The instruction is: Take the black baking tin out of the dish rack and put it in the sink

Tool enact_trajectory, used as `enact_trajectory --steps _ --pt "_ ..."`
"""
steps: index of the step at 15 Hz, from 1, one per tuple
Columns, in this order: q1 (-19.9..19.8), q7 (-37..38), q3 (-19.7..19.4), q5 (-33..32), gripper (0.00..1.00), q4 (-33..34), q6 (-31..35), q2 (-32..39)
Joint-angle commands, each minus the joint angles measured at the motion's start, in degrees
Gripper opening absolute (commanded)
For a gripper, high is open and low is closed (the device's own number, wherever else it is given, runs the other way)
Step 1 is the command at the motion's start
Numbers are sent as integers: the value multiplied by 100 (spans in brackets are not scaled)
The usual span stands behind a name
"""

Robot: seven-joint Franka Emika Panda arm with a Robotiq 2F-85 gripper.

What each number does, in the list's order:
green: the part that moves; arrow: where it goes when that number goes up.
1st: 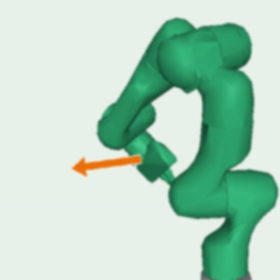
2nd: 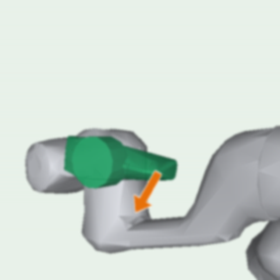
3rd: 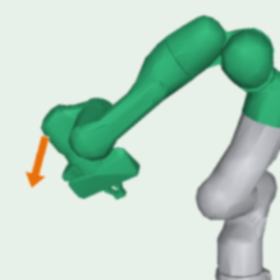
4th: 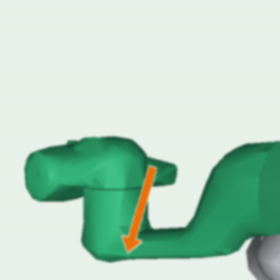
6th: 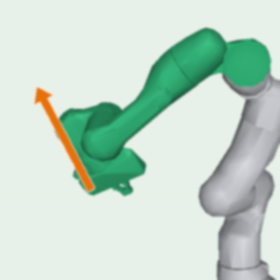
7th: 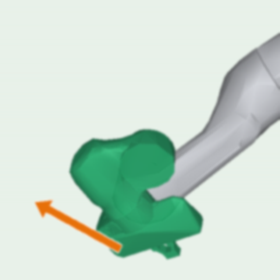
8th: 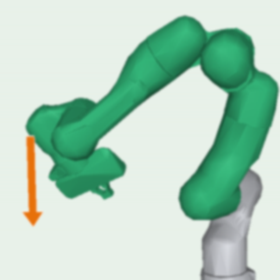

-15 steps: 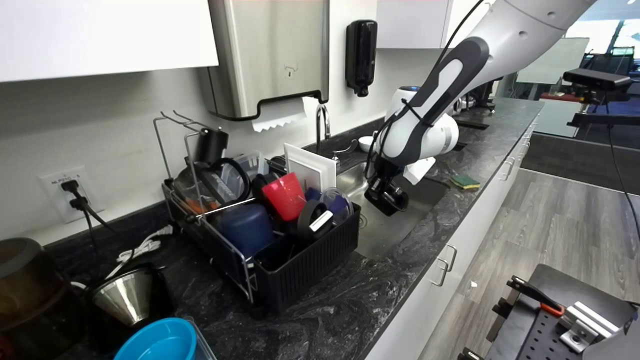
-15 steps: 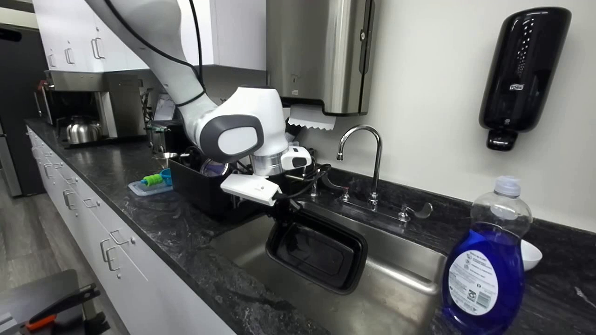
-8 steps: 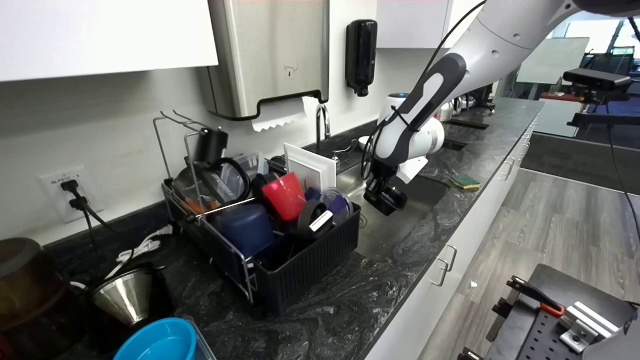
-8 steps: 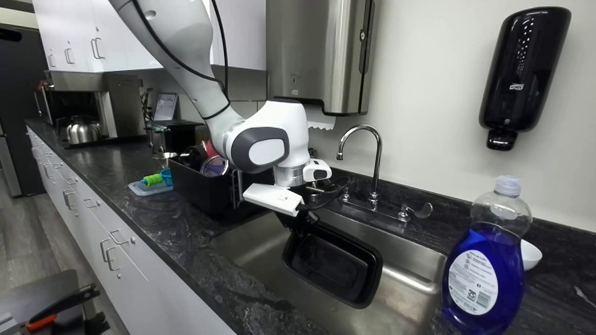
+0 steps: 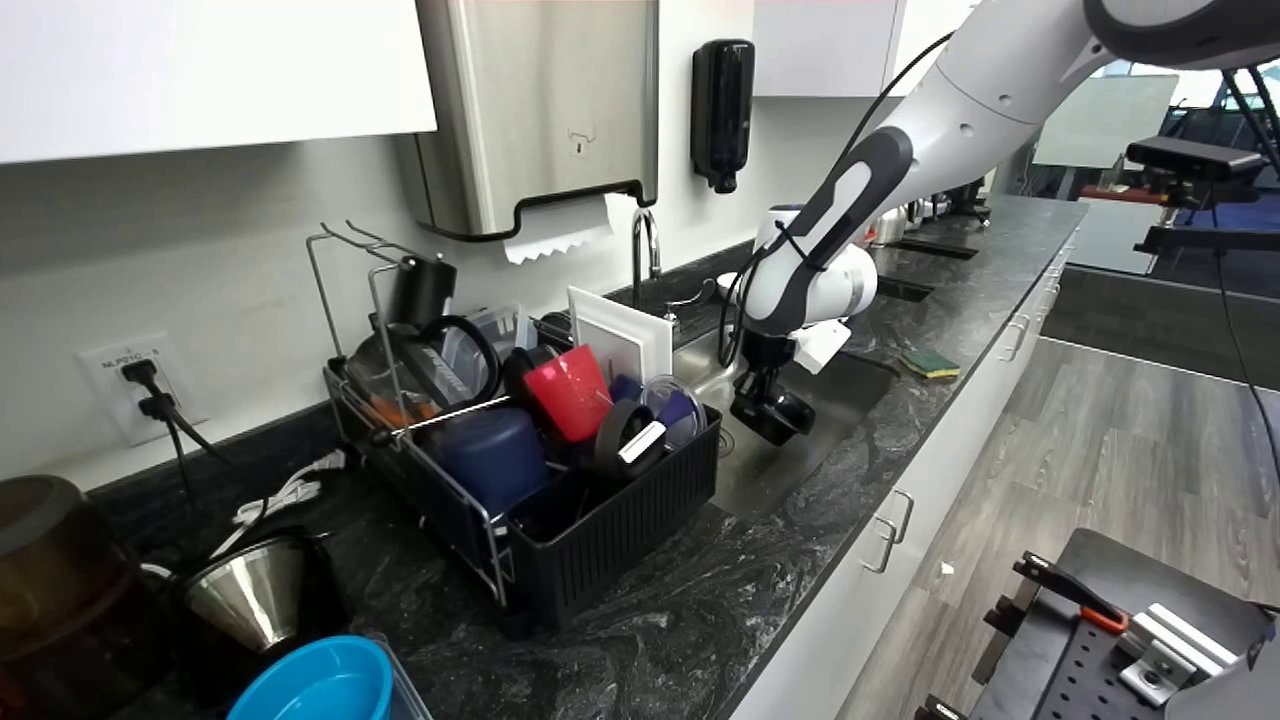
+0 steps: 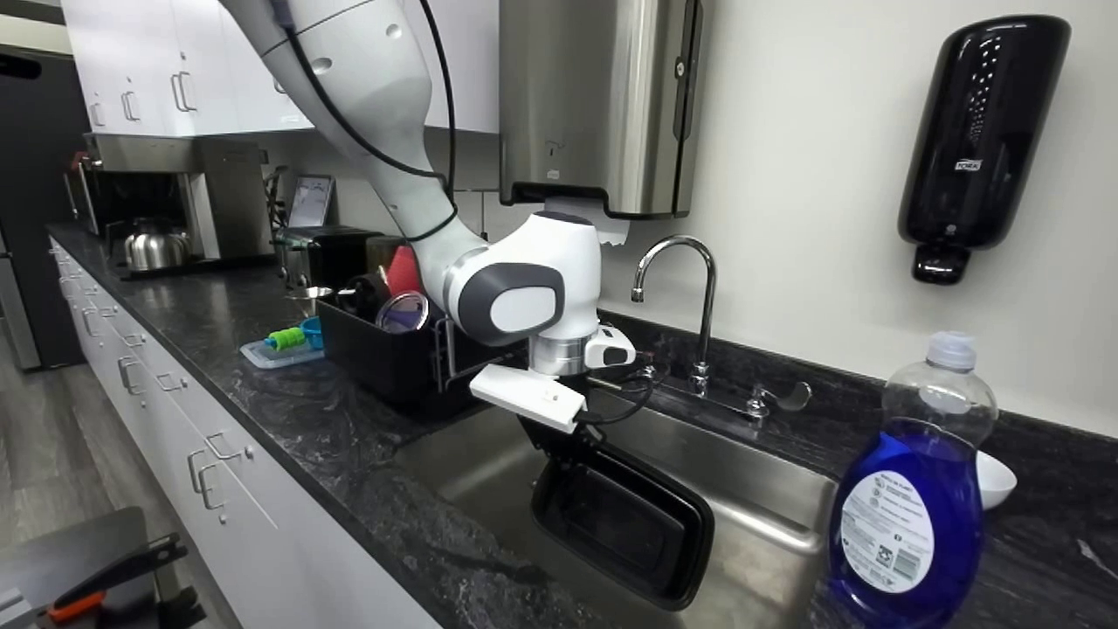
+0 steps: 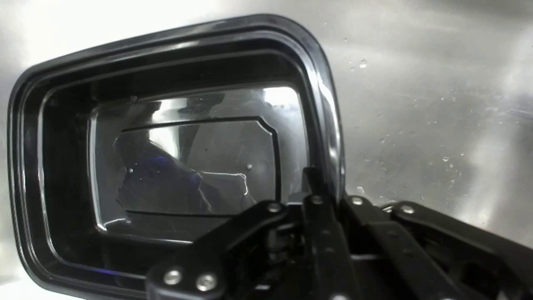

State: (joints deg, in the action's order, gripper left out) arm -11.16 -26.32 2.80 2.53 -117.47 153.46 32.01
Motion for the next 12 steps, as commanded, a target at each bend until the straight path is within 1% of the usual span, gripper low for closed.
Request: enact_trajectory --steps 1,10,11,12 --pt "-179 -148 112 -84 1 186 -200 160" --pt "-234 -154 88 -125 1 259 -163 357" --pt "-240 -148 84 -129 16 268 -168 369" --pt "-240 -135 76 -135 29 268 -158 373"
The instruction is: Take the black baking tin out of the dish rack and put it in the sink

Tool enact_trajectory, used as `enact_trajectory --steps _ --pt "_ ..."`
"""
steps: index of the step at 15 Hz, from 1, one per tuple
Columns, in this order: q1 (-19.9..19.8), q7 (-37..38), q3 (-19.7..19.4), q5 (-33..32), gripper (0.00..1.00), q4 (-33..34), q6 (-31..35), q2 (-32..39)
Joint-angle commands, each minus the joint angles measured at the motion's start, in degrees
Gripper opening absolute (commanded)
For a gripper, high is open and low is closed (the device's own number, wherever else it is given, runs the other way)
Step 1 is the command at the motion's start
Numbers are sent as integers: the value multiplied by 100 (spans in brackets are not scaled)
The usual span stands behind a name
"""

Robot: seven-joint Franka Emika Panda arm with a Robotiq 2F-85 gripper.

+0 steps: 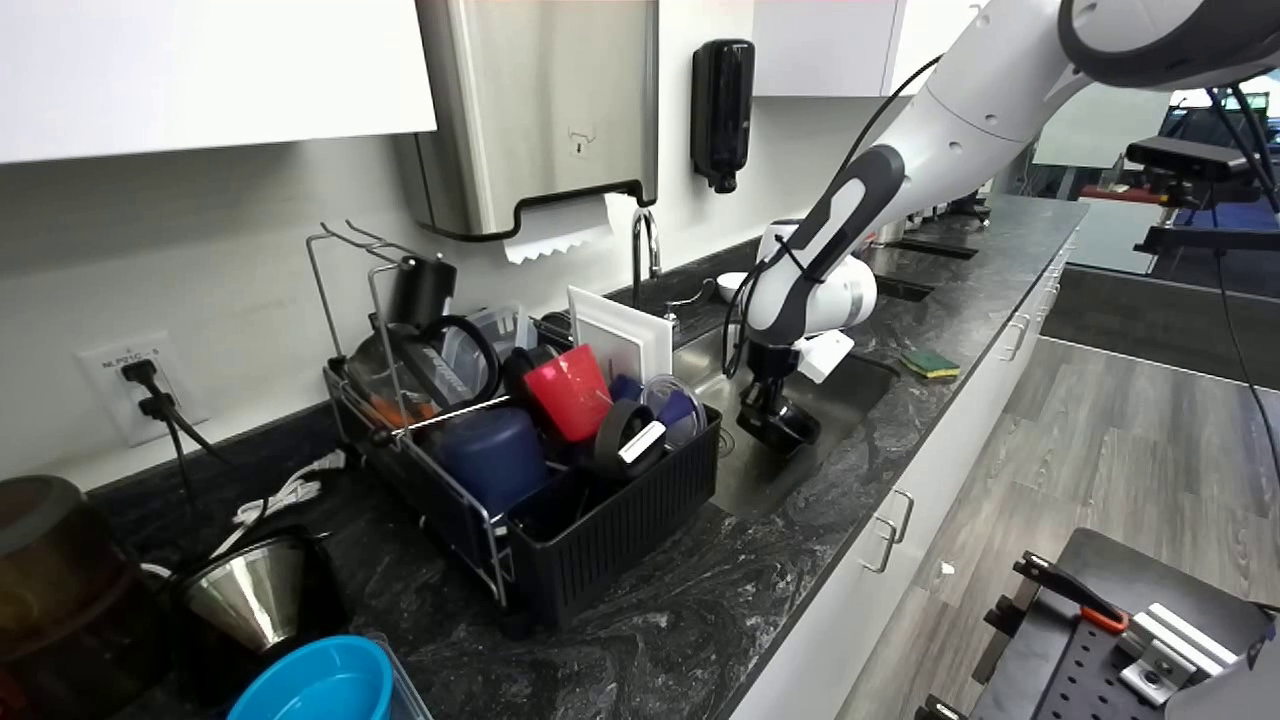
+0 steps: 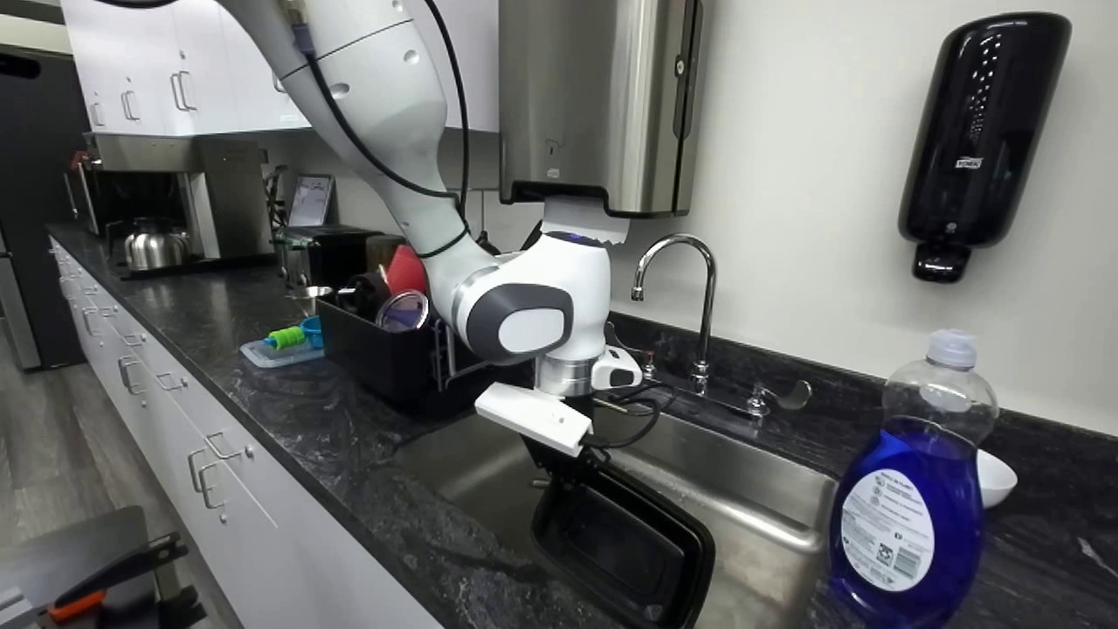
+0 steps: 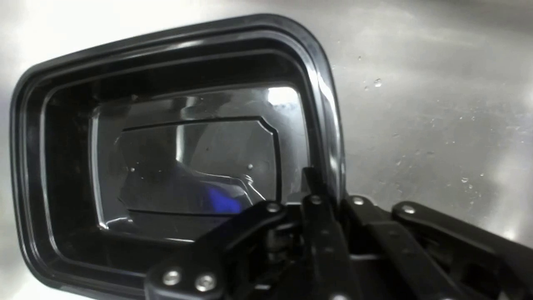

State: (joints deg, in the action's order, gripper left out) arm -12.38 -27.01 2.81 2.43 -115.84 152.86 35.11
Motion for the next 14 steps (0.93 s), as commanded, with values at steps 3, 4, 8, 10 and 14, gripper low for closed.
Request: enact_trajectory --steps 3,4,8,10,14 --pt "-134 -70 83 -122 49 71 -70 16" --pt "-121 -45 75 -125 55 47 -57 -20" --pt "-26 61 27 -168 83 -44 -63 -248" --pt "71 147 -26 -236 97 -102 -83 -425" --pt "283 400 -79 -398 100 -282 -231 -907"
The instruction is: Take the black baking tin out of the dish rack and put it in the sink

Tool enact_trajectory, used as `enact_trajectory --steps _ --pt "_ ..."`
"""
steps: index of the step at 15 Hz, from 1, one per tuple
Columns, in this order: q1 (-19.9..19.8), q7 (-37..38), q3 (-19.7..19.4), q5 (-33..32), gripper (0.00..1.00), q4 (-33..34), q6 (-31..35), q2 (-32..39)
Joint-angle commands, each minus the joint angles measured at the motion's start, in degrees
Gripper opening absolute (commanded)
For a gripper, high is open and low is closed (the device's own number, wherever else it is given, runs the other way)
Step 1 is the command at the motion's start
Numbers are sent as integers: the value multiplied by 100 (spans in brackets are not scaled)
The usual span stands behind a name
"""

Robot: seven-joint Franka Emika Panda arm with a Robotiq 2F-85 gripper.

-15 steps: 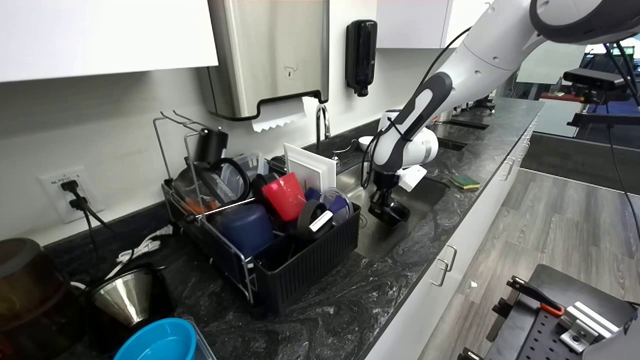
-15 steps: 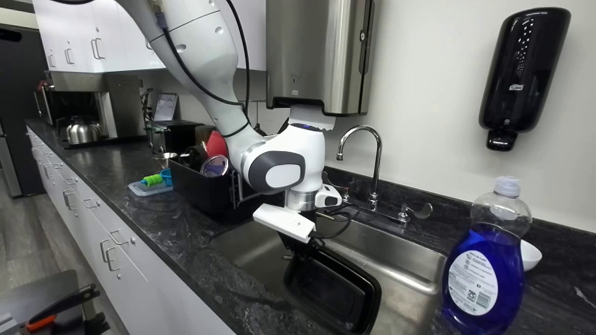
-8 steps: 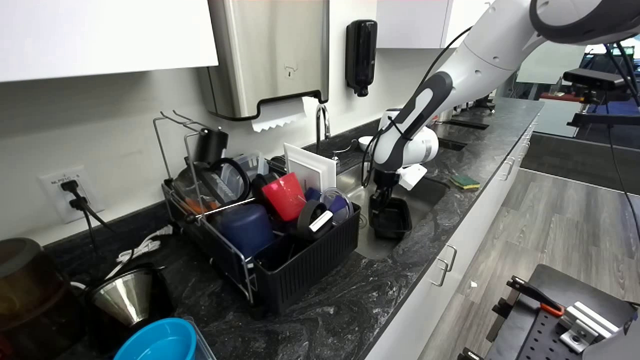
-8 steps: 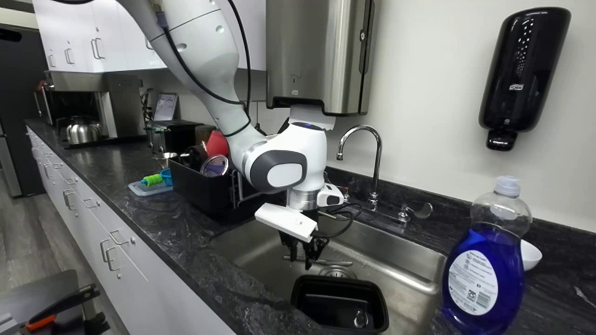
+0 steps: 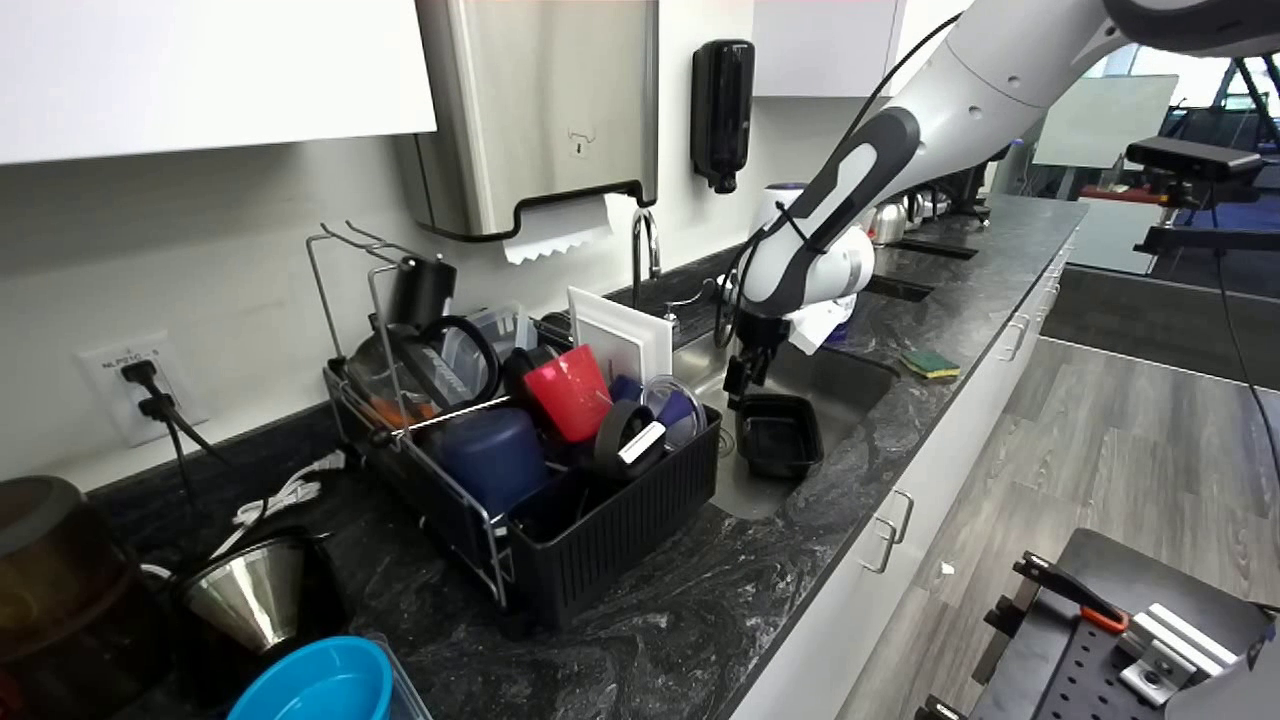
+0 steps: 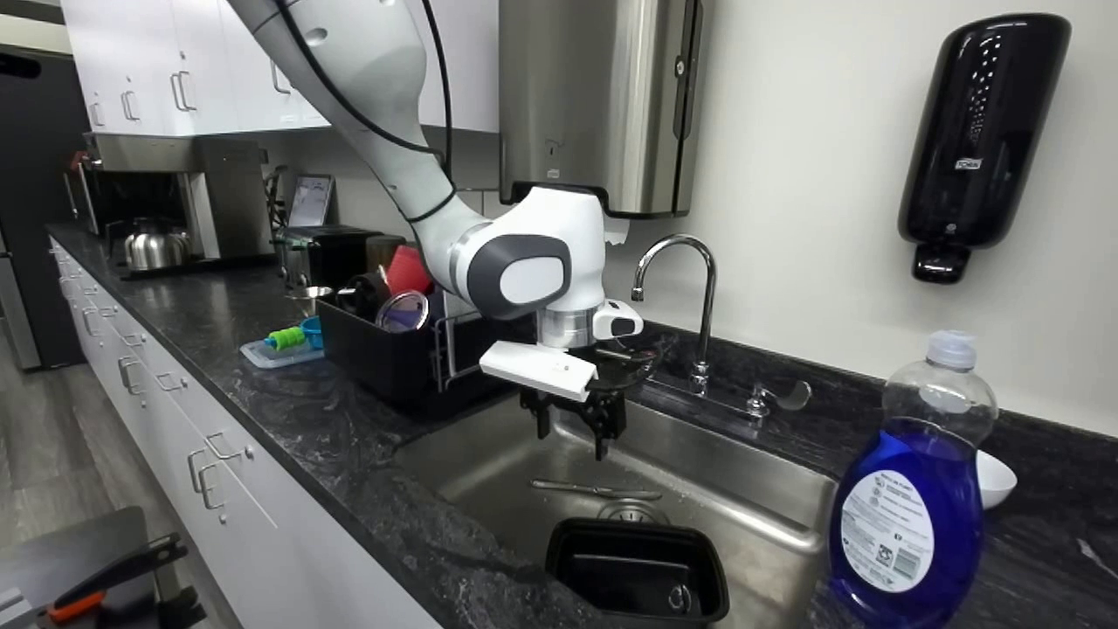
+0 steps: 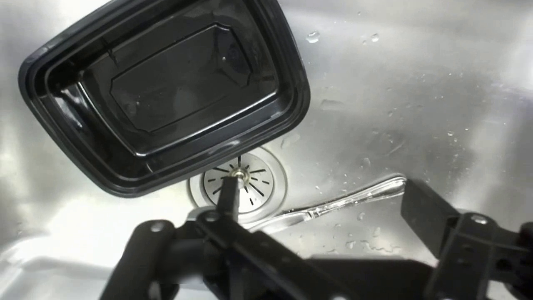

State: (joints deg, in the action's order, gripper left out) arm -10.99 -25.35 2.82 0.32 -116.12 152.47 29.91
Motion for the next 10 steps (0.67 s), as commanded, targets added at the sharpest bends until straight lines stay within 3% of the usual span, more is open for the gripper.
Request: enact_trajectory --steps 1,9,10 --pt "207 330 -88 -199 100 -331 -264 -551" --pt "611 1117 -244 -389 100 -845 -1297 -1986" --pt "554 887 -188 -215 100 -624 -1131 -1715"
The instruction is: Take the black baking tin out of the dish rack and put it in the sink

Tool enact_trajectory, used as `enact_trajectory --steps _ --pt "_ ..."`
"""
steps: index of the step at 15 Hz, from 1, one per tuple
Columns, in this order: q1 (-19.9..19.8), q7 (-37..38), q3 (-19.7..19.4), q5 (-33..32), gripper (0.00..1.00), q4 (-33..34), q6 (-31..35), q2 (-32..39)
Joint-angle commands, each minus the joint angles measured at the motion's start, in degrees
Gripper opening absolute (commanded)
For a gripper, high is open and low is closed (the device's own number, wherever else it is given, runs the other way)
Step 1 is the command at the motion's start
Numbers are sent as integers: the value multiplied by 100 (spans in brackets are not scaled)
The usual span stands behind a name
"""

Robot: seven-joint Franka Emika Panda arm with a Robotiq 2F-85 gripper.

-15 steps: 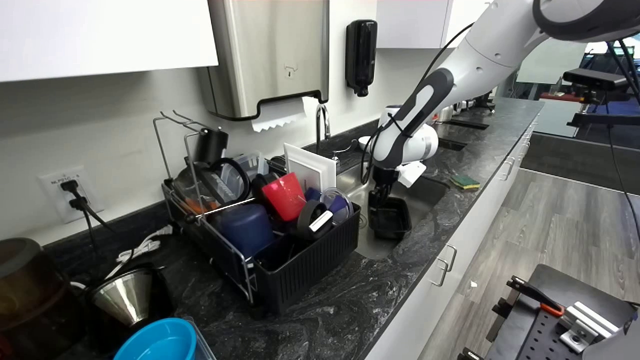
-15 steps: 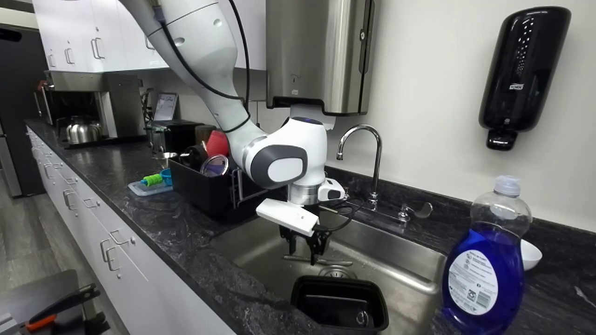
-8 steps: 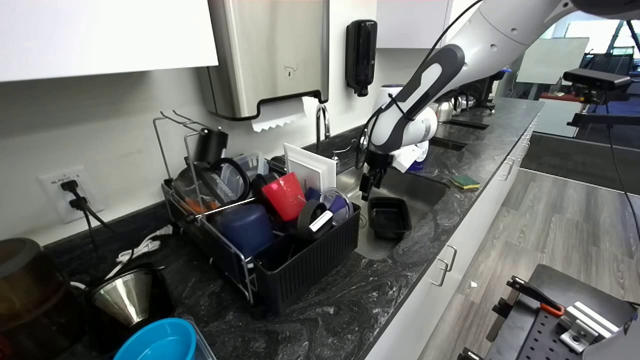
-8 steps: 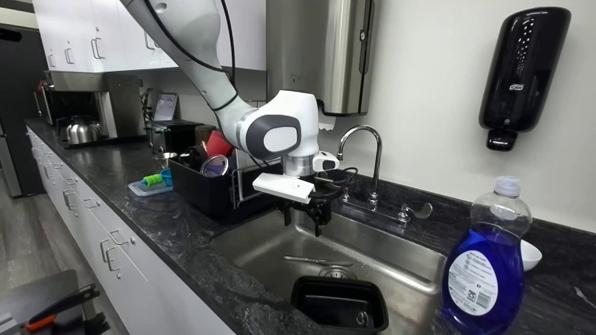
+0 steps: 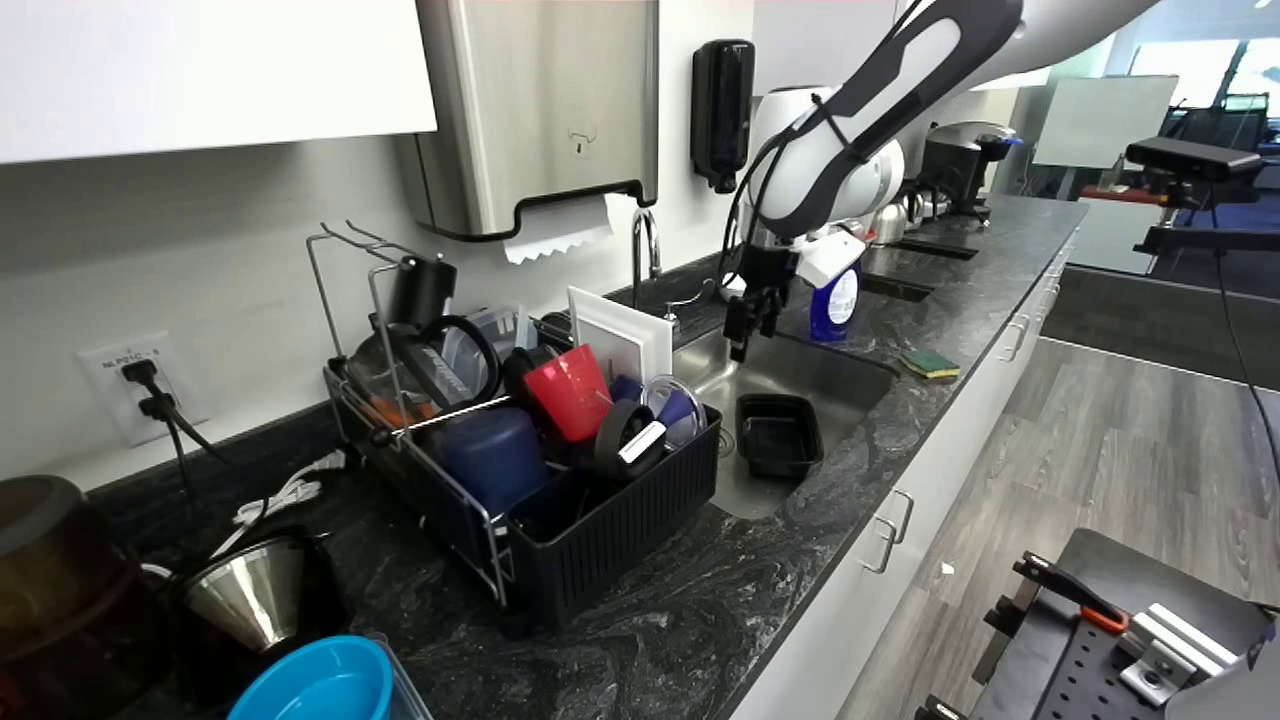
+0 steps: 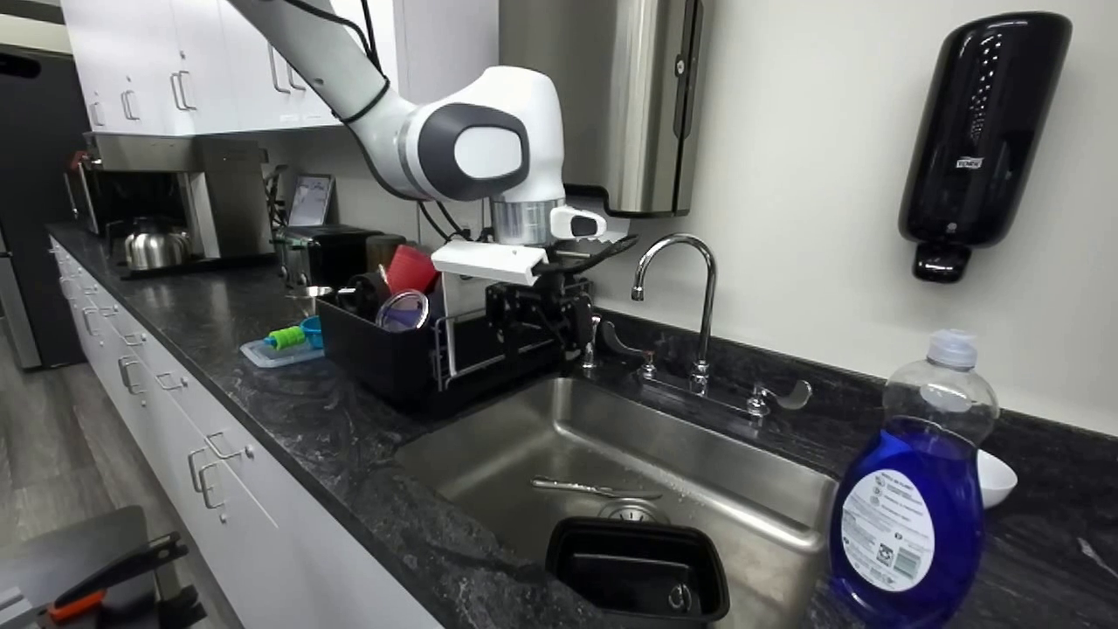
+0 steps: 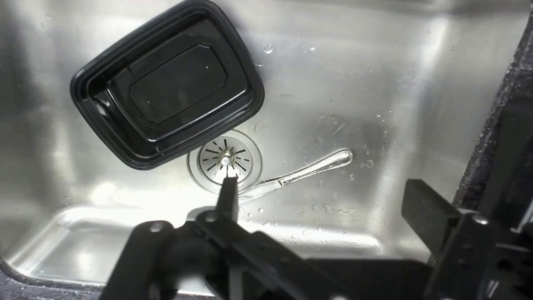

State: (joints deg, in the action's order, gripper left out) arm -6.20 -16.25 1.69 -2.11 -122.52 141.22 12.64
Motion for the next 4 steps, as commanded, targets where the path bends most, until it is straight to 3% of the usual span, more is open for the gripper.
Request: enact_trajectory --steps 1,4 --pt "96 9 -86 24 100 -17 -59 -99" --pt "98 9 -86 26 100 -12 -41 -34"
